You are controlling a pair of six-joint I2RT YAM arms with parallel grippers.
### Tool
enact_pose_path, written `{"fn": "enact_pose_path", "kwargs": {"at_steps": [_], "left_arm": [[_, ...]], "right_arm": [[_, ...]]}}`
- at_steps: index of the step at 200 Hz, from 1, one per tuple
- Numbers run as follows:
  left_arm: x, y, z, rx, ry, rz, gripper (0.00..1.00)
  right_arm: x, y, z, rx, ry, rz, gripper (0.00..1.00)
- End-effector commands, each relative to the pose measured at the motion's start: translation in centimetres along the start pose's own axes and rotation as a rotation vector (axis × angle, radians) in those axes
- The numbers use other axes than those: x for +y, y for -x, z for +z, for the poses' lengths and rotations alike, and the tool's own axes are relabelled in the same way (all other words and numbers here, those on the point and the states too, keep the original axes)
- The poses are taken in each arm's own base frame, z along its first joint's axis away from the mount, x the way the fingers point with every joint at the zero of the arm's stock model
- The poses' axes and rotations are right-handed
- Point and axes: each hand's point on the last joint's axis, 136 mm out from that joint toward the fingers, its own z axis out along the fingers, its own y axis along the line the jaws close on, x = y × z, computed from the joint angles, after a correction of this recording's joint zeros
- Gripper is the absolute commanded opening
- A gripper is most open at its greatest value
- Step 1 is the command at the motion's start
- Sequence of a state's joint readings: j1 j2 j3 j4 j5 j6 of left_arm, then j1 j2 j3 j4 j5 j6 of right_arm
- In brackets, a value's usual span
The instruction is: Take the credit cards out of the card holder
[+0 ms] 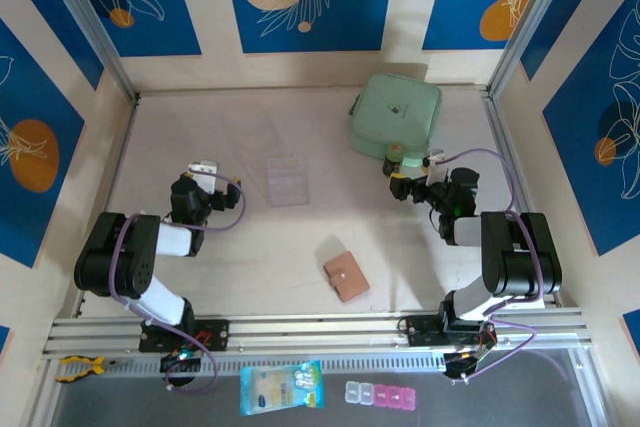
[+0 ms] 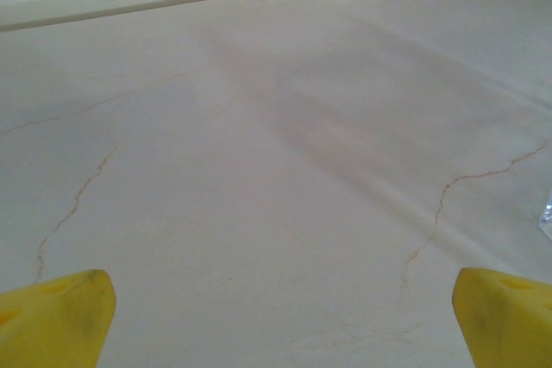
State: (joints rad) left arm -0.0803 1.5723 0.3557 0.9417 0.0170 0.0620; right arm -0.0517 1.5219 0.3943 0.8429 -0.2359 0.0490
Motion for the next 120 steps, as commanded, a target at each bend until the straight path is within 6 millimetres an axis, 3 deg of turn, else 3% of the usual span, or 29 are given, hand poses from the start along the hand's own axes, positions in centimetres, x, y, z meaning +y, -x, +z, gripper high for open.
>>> {"fn": "enact_pose_path", "kwargs": {"at_steps": [1,34,73,92,106,120], "left_arm": [[1.1,1.6,-0.5,-0.042,0.044,-0.002,1.0],[2.5,3.5,-2.0,-0.042,0.147,-0.018,1.0],[2.7,5.8,-3.8,0.006,0.169,-0.091,1.0],[2.7,7.2,-4.8,0.026,0.165,-0.17,1.0],[1.9,8.0,-5.3,0.065,0.12,-0.255,0.92],[0.8,8.1,-5.9,0.118,0.075,-0.352,0.9]], "right_arm": [[0.1,0.9,-0.4,-0.012,-0.041,-0.033,0.99],[0.7,2.0,-0.9,0.01,-0.081,-0.048,0.99],[1.9,2.9,-1.7,0.061,-0.097,-0.032,0.99],[3.6,3.3,-2.1,0.103,-0.068,-0.023,0.99],[5.0,3.6,-2.4,0.14,-0.065,-0.031,0.98],[6.8,3.5,-2.7,0.172,-0.041,-0.051,0.98]]}}
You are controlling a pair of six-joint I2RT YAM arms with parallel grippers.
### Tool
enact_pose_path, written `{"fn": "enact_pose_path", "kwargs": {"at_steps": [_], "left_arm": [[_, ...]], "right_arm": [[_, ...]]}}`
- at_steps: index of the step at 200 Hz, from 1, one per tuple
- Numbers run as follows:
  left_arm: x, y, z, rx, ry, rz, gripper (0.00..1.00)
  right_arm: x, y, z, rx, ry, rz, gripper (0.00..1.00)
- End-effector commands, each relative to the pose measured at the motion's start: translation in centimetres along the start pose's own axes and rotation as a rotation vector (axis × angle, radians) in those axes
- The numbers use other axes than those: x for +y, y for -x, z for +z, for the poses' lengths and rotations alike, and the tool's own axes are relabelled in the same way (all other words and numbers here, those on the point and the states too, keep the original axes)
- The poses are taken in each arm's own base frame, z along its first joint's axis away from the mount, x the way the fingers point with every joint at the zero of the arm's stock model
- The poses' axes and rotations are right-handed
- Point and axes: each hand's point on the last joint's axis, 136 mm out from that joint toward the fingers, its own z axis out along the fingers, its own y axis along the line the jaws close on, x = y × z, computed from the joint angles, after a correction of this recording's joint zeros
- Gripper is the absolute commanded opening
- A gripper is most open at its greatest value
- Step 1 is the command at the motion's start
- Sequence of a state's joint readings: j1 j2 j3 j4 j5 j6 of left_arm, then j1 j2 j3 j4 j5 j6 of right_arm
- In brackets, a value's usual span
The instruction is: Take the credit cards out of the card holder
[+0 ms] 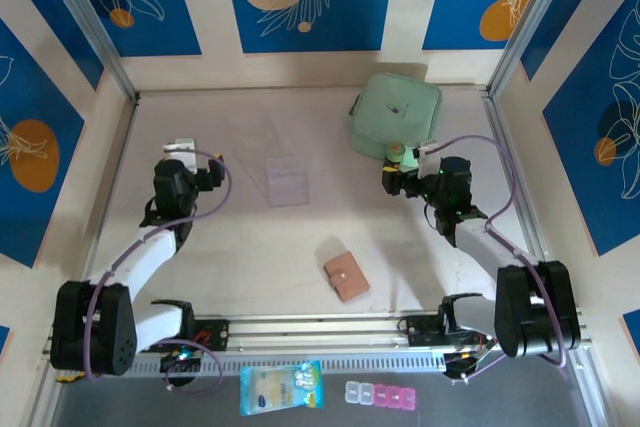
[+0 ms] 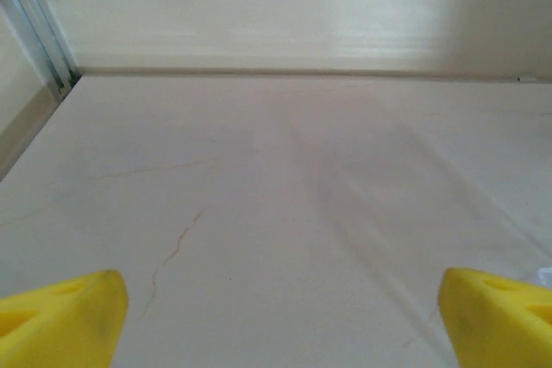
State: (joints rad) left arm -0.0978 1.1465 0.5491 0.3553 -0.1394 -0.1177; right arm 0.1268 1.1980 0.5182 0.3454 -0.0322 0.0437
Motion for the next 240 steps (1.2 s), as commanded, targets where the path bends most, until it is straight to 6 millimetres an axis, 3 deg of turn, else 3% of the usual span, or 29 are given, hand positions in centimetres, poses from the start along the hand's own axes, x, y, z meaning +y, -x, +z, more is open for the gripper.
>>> {"fn": "enact_pose_path", "kwargs": {"at_steps": [1,28,58,79,116,148,182,209,240], "left_arm": [[-1.5,-1.4,-1.3,0.169,-0.05,-0.172,0.9],[-3.9,-2.4,-1.8,0.28,-0.119,-0.291,0.89],[-7.3,-4.2,-1.9,0.457,-0.177,-0.222,0.89],[-8.4,-6.1,-1.5,0.573,-0.173,-0.167,0.88],[-10.9,-7.9,-0.5,0.69,-0.17,-0.115,0.81],[-13.3,-7.7,0.4,0.68,-0.206,-0.135,0.73],[-13.9,-7.7,1.5,0.746,-0.121,-0.1,0.58],[-14.2,-7.3,2.3,0.749,-0.102,-0.107,0.55],[-14.7,-8.3,3.4,0.809,-0.09,-0.096,0.46]], "right_arm": [[2.1,-0.7,-0.9,0.102,0.002,-0.005,0.98],[4.7,-0.6,-1.5,0.133,0.03,-0.002,0.96],[6.9,-0.6,-1.8,0.179,0.078,0.071,0.93],[8.4,-0.5,-1.4,0.218,0.122,0.043,0.91],[8.0,-1.6,-1.5,0.364,0.043,0.125,0.88],[8.6,-2.4,-2.3,0.397,0.054,0.174,0.87],[8.3,-2.5,-3.1,0.395,0.027,0.209,0.87],[8.3,-2.1,-3.7,0.383,0.019,0.233,0.87],[8.0,-2.1,-4.1,0.385,0.002,0.245,0.87]]}}
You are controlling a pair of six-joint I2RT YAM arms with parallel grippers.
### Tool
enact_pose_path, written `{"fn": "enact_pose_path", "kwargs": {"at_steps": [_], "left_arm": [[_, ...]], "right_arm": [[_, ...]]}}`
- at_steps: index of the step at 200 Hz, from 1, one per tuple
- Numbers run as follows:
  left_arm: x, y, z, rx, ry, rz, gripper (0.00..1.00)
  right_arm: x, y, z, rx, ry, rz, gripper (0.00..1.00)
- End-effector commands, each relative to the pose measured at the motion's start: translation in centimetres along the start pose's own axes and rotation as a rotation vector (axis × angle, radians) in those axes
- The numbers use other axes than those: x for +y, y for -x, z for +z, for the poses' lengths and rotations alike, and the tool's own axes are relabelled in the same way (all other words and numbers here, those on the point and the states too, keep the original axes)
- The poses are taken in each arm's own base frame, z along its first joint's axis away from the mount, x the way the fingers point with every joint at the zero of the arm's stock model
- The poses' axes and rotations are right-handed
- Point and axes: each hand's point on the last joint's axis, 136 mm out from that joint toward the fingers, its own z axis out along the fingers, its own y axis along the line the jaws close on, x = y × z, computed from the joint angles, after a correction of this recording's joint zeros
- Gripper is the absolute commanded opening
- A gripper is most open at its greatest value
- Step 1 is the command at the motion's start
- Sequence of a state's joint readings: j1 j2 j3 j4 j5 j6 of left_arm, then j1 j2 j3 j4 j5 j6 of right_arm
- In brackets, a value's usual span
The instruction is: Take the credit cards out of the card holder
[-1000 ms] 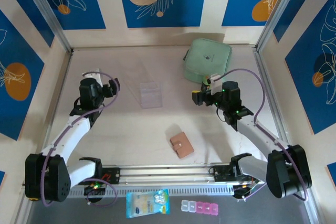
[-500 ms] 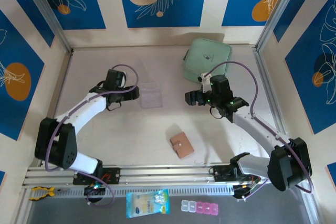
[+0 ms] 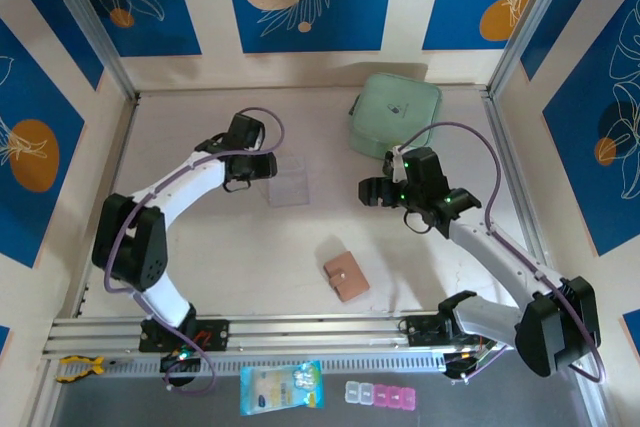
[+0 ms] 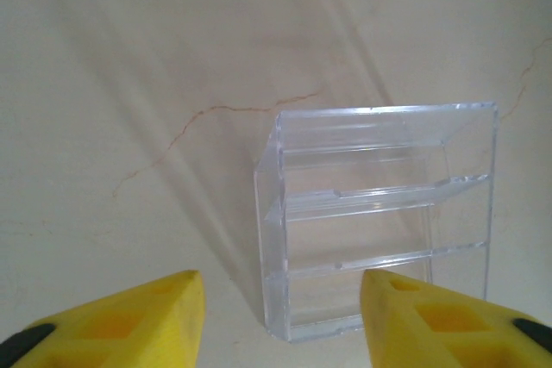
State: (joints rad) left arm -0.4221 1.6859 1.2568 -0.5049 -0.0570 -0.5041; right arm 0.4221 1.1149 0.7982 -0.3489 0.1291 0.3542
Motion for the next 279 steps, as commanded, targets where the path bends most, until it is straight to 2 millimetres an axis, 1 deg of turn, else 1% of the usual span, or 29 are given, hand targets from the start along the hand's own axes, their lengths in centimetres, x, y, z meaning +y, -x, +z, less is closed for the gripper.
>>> {"fn": "enact_pose_path", "kwargs": {"at_steps": [1,16,54,91,137,170,211,249,279], "left_arm": [[0.3,-0.7,1.1,0.068,0.048,-0.002,0.46],[0.3,-0.8,1.7,0.081,0.052,-0.004,0.44],[0.2,-1.1,3.2,0.113,0.055,-0.009,0.33],[0.0,-0.8,4.2,0.126,0.063,-0.002,0.28],[-0.1,-0.6,4.8,0.144,0.079,0.006,0.23],[-0.1,-1.1,5.4,0.168,0.084,0.008,0.21],[0.1,-1.7,5.7,0.186,0.103,0.012,0.22],[0.1,-1.7,5.4,0.185,0.119,0.023,0.2],[-0.1,-1.9,4.8,0.18,0.115,0.023,0.22]], "right_arm": [[-0.3,-0.7,-0.5,0.018,-0.02,0.036,0.87],[-0.1,-0.7,-0.7,0.026,-0.016,0.043,0.87],[0.1,-0.6,-1.2,0.028,-0.011,0.048,0.87],[0.2,-0.6,-1.5,0.032,-0.016,0.046,0.87],[0.1,-0.6,-1.8,0.03,-0.023,0.041,0.87],[0.1,-0.5,-2.2,0.023,-0.024,0.041,0.87],[-0.2,-0.6,-2.3,0.019,-0.036,0.03,0.87],[-0.2,-0.8,-2.3,0.024,-0.034,0.035,0.87],[-0.2,-0.8,-2.3,0.023,-0.034,0.041,0.87]]}}
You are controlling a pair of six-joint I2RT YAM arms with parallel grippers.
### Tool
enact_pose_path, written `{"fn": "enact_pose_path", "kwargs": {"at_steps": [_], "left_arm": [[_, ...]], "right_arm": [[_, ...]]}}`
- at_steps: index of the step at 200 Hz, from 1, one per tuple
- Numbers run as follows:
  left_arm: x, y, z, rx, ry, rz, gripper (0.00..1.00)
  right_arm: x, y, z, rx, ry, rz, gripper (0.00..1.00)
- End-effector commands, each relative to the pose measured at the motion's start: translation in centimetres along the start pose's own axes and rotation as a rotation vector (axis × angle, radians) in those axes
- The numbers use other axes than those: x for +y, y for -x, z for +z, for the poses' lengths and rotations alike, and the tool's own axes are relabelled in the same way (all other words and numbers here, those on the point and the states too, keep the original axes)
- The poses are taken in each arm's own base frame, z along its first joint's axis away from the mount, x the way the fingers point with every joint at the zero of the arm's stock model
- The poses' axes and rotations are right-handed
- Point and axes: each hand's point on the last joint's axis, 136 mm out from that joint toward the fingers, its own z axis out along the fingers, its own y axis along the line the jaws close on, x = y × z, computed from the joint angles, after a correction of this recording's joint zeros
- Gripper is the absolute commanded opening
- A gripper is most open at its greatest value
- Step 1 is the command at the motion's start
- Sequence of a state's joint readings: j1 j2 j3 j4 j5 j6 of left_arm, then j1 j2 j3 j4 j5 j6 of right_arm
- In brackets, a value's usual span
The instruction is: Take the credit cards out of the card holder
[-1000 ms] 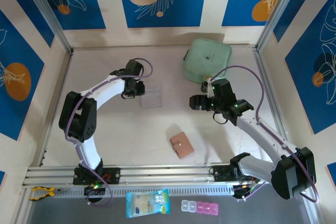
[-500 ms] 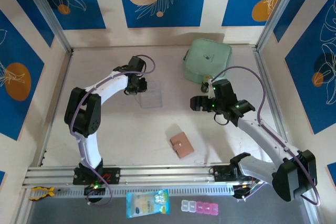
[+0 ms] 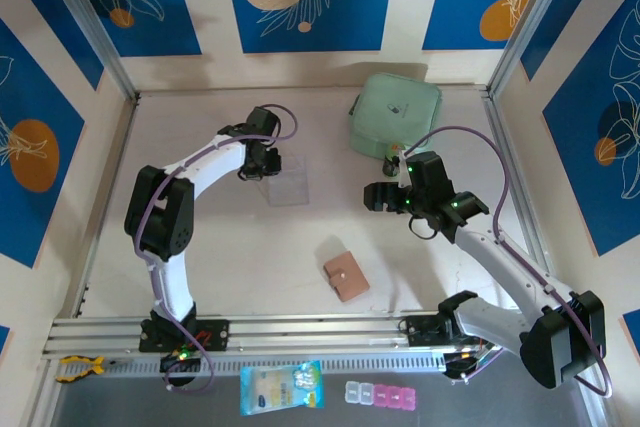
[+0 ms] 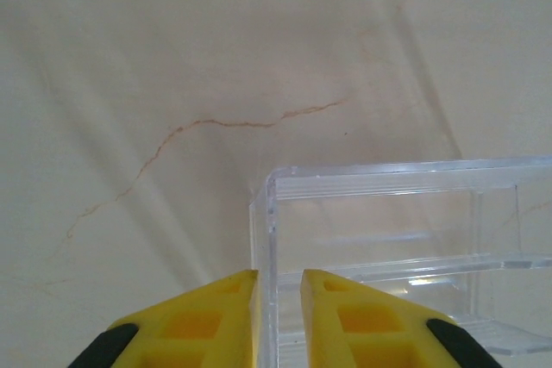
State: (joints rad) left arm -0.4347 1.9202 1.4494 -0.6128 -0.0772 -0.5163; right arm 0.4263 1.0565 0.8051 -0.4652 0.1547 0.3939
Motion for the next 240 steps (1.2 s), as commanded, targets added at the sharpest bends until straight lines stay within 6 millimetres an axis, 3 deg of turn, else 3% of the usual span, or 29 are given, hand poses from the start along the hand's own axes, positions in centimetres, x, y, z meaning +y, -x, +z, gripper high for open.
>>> {"fn": "enact_pose_path", "kwargs": {"at_steps": [1,134,240], "left_arm": [[0.3,-1.7,0.2,0.054,0.033,0.017,0.22],[0.0,-2.6,-0.3,0.044,0.039,0.03,0.23],[0.2,-2.7,1.2,0.058,0.051,0.034,0.16]], "right_arm": [[0.4,0.5,-0.7,-0.018,0.005,-0.002,0.87],[0.6,0.5,-1.0,-0.016,0.013,0.0,0.87],[0.5,0.4,-1.1,-0.014,0.006,0.001,0.87]]}}
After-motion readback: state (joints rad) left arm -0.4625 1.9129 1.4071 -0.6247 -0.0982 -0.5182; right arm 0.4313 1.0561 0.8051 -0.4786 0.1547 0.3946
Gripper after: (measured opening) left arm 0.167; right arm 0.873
